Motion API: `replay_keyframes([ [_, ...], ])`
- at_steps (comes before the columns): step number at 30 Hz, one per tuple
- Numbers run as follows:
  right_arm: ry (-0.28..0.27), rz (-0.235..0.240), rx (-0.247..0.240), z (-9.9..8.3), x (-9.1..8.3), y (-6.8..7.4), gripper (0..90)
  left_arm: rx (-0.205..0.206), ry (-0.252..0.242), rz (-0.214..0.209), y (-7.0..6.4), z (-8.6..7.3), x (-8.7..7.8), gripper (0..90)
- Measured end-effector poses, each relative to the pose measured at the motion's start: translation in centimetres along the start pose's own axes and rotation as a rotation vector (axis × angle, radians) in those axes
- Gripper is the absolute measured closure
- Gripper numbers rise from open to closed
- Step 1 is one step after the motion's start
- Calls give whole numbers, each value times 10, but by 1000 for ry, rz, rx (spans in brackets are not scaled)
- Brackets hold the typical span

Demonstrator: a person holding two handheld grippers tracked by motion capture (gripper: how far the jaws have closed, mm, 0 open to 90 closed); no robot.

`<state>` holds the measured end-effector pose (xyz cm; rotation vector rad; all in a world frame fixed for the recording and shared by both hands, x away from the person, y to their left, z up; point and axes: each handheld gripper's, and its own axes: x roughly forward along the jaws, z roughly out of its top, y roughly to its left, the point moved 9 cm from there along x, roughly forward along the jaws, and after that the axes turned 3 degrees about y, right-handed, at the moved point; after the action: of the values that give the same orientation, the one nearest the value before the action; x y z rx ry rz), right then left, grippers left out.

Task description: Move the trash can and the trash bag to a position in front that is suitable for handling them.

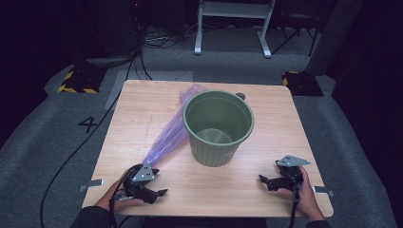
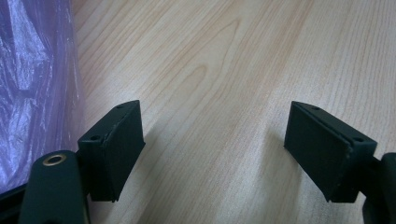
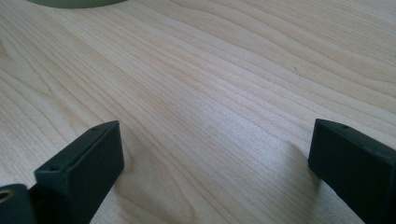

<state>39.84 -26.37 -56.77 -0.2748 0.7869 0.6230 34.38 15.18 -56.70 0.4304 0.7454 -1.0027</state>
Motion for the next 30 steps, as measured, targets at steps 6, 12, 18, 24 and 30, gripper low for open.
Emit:
replay_keyframes([
  [6, 0, 1, -2, 0, 0, 0, 33, -1, 1, 2, 0, 0, 0, 194],
  [12, 1, 0, 0, 1, 1, 0, 28, -8, 1, 8, 0, 2, 2, 185],
  [18, -12, 8, -5, 2, 0, 0, 101, -10, 0, 9, 0, 2, 2, 185],
  [24, -26, 19, -4, 4, -1, -1, 156, -9, 1, 9, 0, 2, 2, 185],
  [30, -40, 25, -5, 6, -2, -1, 169, -10, 0, 9, 0, 2, 2, 185],
])
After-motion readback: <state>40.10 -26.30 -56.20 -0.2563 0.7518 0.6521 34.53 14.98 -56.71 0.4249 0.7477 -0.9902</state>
